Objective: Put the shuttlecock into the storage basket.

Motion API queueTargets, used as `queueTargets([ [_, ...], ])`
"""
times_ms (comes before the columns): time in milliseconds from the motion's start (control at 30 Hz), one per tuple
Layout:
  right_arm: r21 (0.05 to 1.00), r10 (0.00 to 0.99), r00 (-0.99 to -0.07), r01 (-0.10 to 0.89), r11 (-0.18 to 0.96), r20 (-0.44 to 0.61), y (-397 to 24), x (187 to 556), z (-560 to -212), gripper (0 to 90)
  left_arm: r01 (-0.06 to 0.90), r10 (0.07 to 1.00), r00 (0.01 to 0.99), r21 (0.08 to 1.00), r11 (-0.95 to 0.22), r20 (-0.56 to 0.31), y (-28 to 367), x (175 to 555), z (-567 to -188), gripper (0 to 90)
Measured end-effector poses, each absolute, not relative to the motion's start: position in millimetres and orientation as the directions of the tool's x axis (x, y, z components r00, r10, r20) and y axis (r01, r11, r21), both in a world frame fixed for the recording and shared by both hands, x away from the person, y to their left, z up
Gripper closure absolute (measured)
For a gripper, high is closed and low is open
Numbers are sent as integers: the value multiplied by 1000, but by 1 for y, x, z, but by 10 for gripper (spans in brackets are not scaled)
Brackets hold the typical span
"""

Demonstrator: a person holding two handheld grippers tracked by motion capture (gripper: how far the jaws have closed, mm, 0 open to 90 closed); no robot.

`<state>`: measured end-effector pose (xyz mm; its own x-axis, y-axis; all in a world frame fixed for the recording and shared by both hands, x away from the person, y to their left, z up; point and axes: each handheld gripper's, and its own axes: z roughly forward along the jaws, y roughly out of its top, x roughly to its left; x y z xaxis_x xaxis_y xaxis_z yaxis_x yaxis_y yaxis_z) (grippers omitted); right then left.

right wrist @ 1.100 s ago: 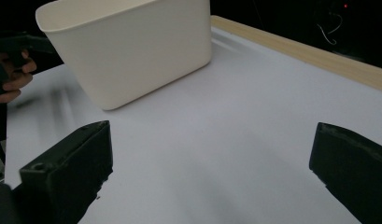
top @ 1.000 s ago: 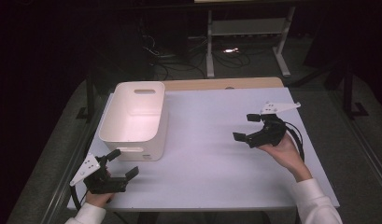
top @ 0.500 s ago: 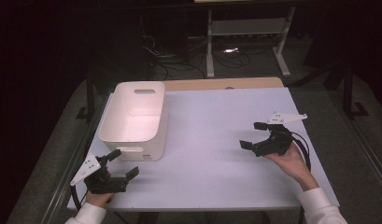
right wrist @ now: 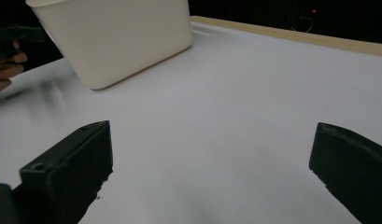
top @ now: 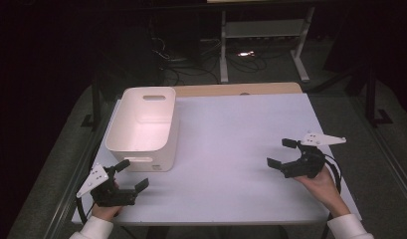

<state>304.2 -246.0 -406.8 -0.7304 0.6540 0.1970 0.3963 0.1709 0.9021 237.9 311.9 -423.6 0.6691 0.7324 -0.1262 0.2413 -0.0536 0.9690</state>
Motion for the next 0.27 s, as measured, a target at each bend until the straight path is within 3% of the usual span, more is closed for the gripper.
queueTargets([
  [267,918,689,-707,364,158,162,-256,289,-418,0,232,736,666,972,-44,-125,313,238,-422,0],
])
